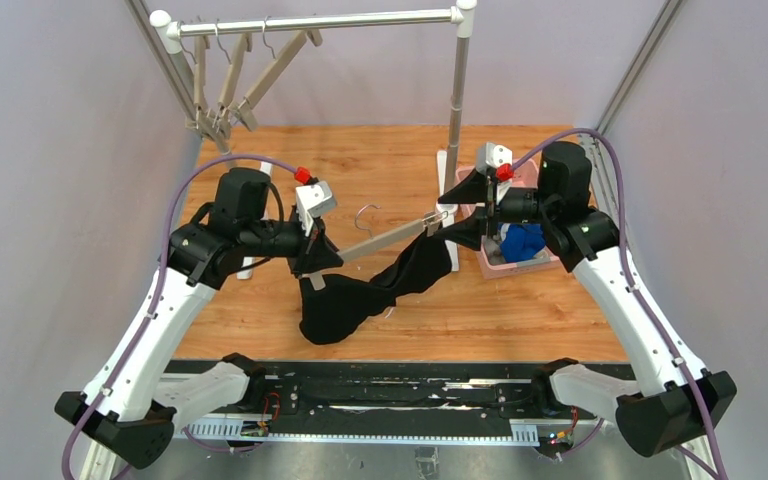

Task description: Remove the underwear clipped to the hanger

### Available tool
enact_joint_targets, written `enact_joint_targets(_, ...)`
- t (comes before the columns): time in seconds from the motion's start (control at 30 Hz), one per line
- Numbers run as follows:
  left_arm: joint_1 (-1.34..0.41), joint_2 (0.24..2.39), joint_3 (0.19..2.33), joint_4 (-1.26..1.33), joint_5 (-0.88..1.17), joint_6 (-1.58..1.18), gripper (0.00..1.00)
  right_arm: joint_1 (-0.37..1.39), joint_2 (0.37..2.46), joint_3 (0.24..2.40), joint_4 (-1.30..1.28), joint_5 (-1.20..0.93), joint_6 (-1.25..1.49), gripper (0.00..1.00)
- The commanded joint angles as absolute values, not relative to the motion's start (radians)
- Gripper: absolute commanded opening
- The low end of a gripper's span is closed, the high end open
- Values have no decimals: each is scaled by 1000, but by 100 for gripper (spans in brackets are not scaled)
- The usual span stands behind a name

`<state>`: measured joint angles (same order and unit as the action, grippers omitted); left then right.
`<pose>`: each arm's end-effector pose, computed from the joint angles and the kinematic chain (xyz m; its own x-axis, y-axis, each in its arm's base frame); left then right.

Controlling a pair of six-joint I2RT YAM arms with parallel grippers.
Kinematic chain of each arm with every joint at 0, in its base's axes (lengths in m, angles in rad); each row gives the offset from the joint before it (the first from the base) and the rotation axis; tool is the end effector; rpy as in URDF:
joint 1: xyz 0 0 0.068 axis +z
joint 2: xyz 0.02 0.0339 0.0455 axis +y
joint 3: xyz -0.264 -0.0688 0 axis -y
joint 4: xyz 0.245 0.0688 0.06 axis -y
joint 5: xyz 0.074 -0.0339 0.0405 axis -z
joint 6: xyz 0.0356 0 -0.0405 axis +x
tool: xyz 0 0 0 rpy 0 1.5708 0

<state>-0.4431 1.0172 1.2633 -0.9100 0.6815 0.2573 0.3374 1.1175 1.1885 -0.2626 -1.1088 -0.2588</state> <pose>0.1569 -0.0993 0.3933 -0.3396 0.3799 -0.8604 0.8972 0.4056 -0.1750 0.2091 0.1071 0.4110 0.0763 -0.0941 -0.9926 -0.9902 0.1092 -0.0864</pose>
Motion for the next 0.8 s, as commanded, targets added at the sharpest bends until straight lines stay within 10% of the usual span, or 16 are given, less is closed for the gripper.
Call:
enact_joint_targets(0.0, -449, 979, 1288, -898, 750, 280, 0, 325, 1143, 1220, -263, -1154, -263, 67)
enact_joint_targets(0.33, -449, 960, 1287, -901, 748, 277, 0, 325, 1197, 1210, -253, -1187, -257, 74)
enact_joint_targets(0.77, -449, 1004, 1316, -901, 745, 270, 0, 327, 1267, 1186, -130, -1265, -124, 24)
